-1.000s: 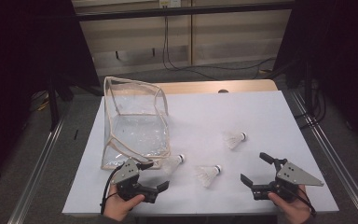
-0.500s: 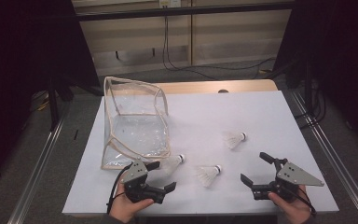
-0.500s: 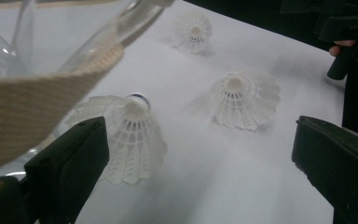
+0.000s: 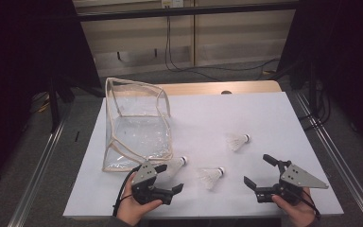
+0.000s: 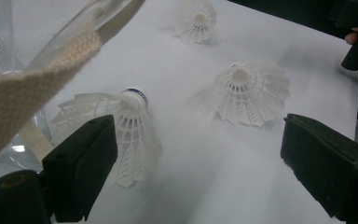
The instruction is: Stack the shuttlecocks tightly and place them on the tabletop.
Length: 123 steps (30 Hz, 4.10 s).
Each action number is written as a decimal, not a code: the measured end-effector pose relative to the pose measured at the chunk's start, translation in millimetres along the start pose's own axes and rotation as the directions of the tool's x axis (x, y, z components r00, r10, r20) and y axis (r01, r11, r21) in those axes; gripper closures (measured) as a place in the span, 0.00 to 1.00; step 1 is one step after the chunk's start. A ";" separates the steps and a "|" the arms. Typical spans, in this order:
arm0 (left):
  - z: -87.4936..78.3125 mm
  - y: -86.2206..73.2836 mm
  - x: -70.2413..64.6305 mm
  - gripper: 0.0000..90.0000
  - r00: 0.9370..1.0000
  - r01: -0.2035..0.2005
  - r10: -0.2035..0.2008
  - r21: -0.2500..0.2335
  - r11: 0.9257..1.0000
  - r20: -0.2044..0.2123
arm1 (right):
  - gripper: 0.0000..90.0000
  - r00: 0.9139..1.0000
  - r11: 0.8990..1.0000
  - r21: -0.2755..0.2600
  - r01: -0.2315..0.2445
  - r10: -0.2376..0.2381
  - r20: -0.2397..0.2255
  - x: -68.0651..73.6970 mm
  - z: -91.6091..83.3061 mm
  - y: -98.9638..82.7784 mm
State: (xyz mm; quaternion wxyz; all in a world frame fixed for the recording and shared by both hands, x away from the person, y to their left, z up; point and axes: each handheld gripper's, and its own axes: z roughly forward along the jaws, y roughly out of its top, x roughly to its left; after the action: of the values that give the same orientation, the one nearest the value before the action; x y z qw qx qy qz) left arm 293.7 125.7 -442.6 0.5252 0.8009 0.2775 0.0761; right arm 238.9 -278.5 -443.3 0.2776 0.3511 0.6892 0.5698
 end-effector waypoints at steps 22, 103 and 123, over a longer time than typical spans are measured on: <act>6.0 3.3 0.0 0.36 0.997 -0.002 0.003 0.017 1.000 -0.077 | 0.00 1.000 1.000 -0.004 0.003 -0.003 0.001 -0.1 -0.8 0.4; 10.8 31.9 -18.4 1.00 0.985 0.060 -0.052 0.042 0.997 -0.165 | 0.01 1.000 1.000 -0.017 0.010 -0.010 -0.003 0.4 -2.6 1.6; 20.1 50.6 -25.4 1.00 0.992 0.077 -0.070 0.064 0.995 -0.107 | 0.01 1.000 1.000 -0.022 0.010 -0.010 -0.005 0.2 -2.8 1.3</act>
State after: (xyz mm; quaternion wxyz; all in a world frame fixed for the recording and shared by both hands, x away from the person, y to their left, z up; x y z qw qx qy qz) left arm 299.3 81.4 -402.4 0.4850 0.8023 0.3365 0.0890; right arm 236.9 -279.8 -441.5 0.2828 0.3432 0.6852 0.5769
